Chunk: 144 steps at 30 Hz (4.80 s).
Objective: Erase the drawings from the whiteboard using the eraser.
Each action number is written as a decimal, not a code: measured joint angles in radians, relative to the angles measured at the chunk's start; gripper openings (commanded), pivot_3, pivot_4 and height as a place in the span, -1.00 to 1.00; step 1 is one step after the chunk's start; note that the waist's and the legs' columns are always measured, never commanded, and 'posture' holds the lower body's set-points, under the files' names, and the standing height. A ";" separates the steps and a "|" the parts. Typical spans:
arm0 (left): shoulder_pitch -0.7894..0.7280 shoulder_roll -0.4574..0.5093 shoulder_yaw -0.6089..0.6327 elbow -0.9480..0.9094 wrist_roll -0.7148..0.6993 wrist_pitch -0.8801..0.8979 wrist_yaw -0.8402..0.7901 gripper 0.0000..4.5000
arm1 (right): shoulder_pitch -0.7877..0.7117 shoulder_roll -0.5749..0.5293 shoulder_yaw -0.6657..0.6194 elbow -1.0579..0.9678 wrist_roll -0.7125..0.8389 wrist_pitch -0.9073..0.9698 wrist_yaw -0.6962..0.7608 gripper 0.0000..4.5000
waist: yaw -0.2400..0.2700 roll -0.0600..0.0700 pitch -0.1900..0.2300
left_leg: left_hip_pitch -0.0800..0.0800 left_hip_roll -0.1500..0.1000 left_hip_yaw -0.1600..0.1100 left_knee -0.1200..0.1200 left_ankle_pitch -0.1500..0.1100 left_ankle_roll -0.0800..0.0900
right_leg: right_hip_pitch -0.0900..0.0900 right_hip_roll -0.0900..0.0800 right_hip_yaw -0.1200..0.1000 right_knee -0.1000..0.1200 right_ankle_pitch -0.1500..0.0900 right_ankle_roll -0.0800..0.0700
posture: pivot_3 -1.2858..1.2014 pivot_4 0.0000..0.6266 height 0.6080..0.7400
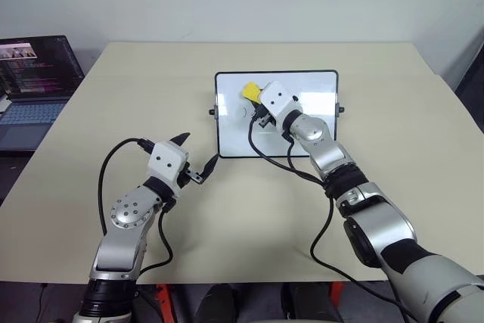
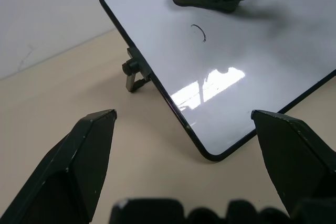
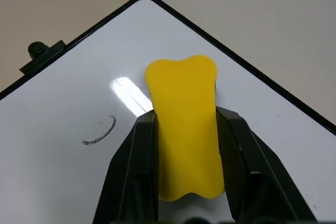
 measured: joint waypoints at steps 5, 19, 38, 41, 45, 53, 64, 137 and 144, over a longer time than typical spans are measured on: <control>0.021 0.000 0.000 -0.004 0.000 0.001 0.002 1.00 | 0.061 0.006 0.011 -0.037 0.001 -0.022 0.030 -0.45 | 0.000 0.000 0.000 | 0.000 0.000 0.000 0.000 0.000 0.000 | 0.000 0.000 0.000 0.000 0.000 0.000 | 0.03 -0.52 1.00; 0.028 0.000 0.000 -0.015 0.000 0.002 0.004 1.00 | 0.292 -0.022 0.052 -0.351 0.001 0.127 0.140 -0.45 | 0.002 0.000 0.000 | 0.000 0.000 -0.001 0.000 0.000 0.000 | 0.001 0.000 -0.001 0.000 0.000 0.000 | 0.03 -0.52 1.00; 0.029 -0.002 -0.001 -0.015 0.000 0.001 0.003 1.00 | 0.313 -0.049 0.013 -0.684 0.069 0.410 0.167 -0.45 | 0.002 0.000 0.000 | 0.000 0.000 -0.001 0.000 0.000 0.000 | 0.000 0.000 -0.001 -0.001 0.000 0.000 | 0.03 -0.52 1.00; 0.029 -0.003 -0.001 -0.015 0.000 0.001 0.002 1.00 | 0.313 -0.043 0.012 -0.727 0.080 0.446 0.163 -0.45 | 0.002 0.000 0.000 | 0.000 0.000 -0.001 0.000 0.000 0.000 | 0.000 0.000 -0.001 -0.001 0.000 0.000 | 0.03 -0.52 1.00; 0.030 -0.003 -0.010 -0.018 -0.004 0.002 -0.008 1.00 | 0.337 -0.070 -0.007 -0.774 0.088 0.485 0.147 -0.45 | 0.005 0.000 0.000 | -0.001 0.000 -0.002 0.000 0.000 0.000 | 0.000 0.000 -0.001 -0.001 0.000 0.000 | 0.03 -0.52 1.00; 0.032 -0.029 -0.081 -0.117 -0.065 0.080 -0.065 1.00 | 0.418 -0.170 -0.104 -0.843 0.111 0.561 0.122 -0.45 | 0.006 0.000 0.000 | -0.001 0.000 -0.002 0.000 0.000 0.000 | 0.000 0.000 -0.001 -0.002 0.000 0.000 | 0.03 -0.52 1.00; 0.007 0.025 -0.132 -0.214 -0.181 0.210 -0.193 1.00 | 0.544 -0.262 -0.218 -0.973 0.119 0.677 0.061 -0.45 | 0.004 0.000 0.000 | -0.001 -0.001 -0.001 0.000 0.000 0.000 | 0.001 0.000 0.000 -0.002 0.000 0.000 | 0.03 -0.52 1.00; 0.016 0.151 -0.140 -0.205 -0.234 0.236 -0.363 1.00 | 0.634 -0.204 -0.528 -1.087 0.374 1.196 -0.140 0.99 | 0.003 0.000 0.001 | -0.001 -0.001 -0.001 0.000 0.000 0.000 | 0.001 0.001 0.000 -0.002 -0.001 0.000 | 0.03 -0.52 1.00; 0.016 0.151 -0.140 -0.205 -0.231 0.236 -0.358 1.00 | 0.634 -0.204 -0.529 -1.092 0.385 1.202 -0.145 0.99 | 0.003 0.000 0.001 | -0.001 -0.001 -0.001 0.000 0.000 0.000 | 0.001 0.001 0.001 -0.002 -0.001 0.000 | 0.03 -0.52 1.00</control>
